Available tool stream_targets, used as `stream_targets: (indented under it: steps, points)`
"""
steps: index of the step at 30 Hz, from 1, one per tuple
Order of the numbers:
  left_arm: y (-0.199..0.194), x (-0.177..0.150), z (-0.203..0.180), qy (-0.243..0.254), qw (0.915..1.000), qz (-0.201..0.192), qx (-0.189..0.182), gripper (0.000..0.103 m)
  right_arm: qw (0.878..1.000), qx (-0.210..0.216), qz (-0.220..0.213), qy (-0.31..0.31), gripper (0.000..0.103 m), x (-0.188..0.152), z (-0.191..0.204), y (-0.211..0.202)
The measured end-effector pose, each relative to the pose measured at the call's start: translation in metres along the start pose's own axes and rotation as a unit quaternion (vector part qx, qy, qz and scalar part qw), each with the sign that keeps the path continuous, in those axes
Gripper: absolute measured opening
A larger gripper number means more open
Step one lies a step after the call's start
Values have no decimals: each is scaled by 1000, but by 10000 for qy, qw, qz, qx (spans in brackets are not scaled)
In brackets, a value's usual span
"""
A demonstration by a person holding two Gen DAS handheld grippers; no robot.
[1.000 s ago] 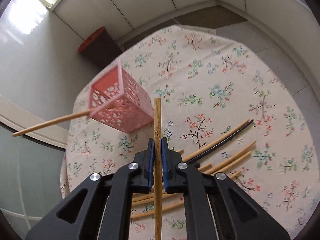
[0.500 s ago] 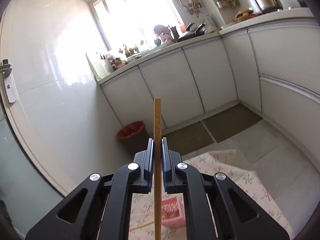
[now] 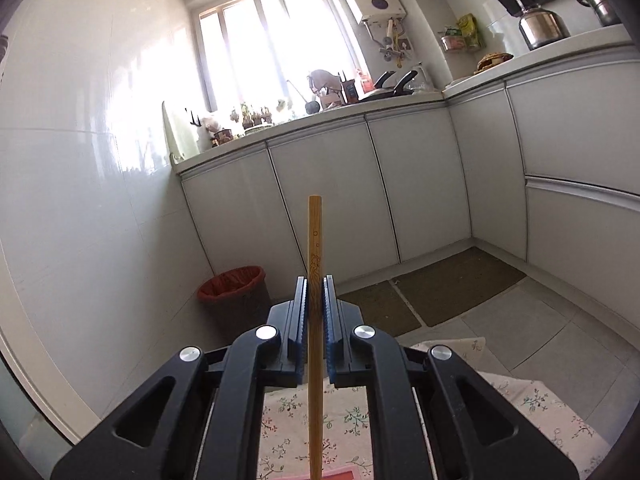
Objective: Organize utensils
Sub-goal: 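Lower the chopsticks into the pink basket and open both grippers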
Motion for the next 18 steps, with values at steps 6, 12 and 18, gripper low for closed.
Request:
stream_targets:
  steps: [6, 12, 18]
  points:
    - [-14, 7, -5, 84, 9996, -272, 89, 63, 9996, -46, -84, -255, 14, 7, -20, -33]
    - [-1, -11, -37, 373, 9992, 126, -43, 77, 9964, -516, -170, -654, 55, 35, -54, -98]
    - [19, -45, -74, 844, 9951, 521, 40, 88, 9871, -1324, 480, -759, 85, 27, -116, -140]
Point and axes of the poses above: each gripper's, at about its wrist camera, not at the fingertips, and y roughly the way its jaws point, z to its left, x to its top, the point moved 8 cm from there along y, roughly the way its jaws point, and after that the axes turned 12 degrees about -x, right-handed, at the moved point
